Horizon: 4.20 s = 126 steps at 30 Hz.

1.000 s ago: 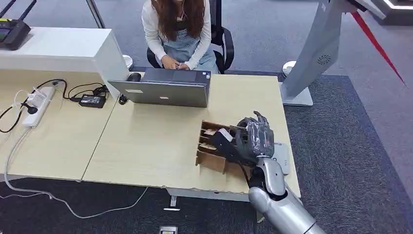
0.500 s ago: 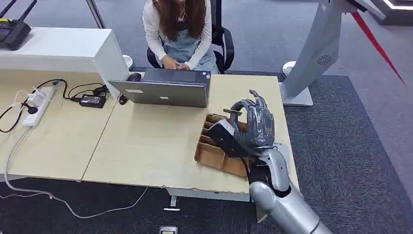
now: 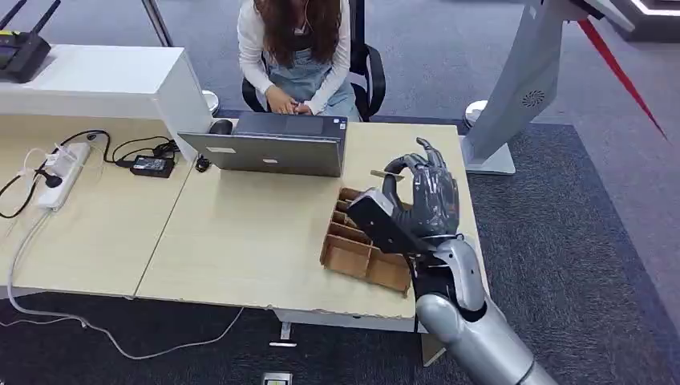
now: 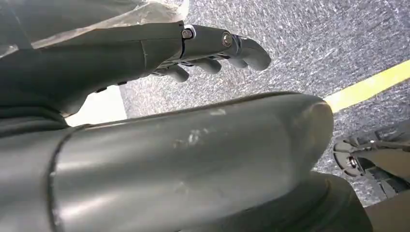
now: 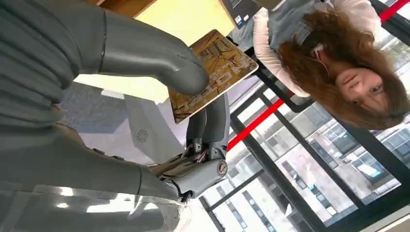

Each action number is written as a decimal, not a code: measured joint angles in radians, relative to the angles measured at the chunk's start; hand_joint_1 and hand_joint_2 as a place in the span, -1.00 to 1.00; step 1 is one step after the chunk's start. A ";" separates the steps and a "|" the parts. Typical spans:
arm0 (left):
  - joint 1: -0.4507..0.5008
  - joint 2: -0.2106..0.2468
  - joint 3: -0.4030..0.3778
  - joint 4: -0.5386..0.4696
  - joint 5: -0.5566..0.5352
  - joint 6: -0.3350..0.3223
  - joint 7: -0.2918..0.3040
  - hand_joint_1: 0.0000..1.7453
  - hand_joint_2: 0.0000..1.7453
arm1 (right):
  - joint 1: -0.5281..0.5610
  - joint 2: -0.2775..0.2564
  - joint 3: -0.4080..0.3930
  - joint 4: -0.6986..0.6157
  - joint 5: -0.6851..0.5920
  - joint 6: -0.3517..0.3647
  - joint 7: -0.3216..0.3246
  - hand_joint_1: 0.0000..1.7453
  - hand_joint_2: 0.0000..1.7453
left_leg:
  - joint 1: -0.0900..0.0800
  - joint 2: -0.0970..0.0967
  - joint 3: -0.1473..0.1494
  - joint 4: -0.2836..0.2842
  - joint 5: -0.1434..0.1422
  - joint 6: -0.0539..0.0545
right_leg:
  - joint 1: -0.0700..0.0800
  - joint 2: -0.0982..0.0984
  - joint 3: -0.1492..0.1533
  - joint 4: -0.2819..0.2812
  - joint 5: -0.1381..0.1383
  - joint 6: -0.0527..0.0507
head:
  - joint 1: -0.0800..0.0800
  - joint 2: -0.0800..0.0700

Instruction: Pass the card to the sensor for recognition and then transmit it.

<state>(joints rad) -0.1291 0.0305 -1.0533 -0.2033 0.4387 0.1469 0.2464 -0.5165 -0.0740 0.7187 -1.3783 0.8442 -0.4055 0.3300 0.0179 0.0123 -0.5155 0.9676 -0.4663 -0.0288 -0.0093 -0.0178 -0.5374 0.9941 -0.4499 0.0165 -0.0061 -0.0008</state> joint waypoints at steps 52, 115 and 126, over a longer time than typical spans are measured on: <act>-0.009 -0.006 -0.002 0.000 -0.072 -0.039 -0.026 -1.00 -1.00 | -0.433 0.221 0.075 0.275 0.016 0.059 -0.013 1.00 1.00 | 0.000 -0.001 -0.001 0.000 0.000 0.000 | 0.000 0.000 0.000 0.000 0.000 0.000 | 0.000 0.000; -0.010 -0.016 -0.023 0.000 -0.116 -0.045 -0.039 -1.00 -1.00 | -0.529 0.335 0.150 0.683 0.020 0.127 0.156 1.00 1.00 | 0.000 0.000 0.000 0.000 0.000 0.000 | 0.001 0.000 0.000 0.000 0.000 0.000 | 0.000 0.000; -0.010 -0.016 -0.023 0.000 -0.116 -0.048 -0.031 -1.00 -1.00 | -0.529 0.338 0.153 0.695 0.026 0.132 0.182 1.00 1.00 | 0.001 0.000 0.000 0.000 0.000 0.000 | 0.001 0.000 0.000 0.000 0.000 0.000 | 0.000 0.000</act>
<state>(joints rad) -0.1391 0.0145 -1.0761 -0.2033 0.3223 0.0992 0.2155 -1.0454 0.2640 0.8720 -0.6832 0.8697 -0.2735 0.5119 0.0184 0.0120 -0.5160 0.9676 -0.4661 -0.0290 -0.0087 -0.0179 -0.5377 0.9945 -0.4498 0.0165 -0.0065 -0.0008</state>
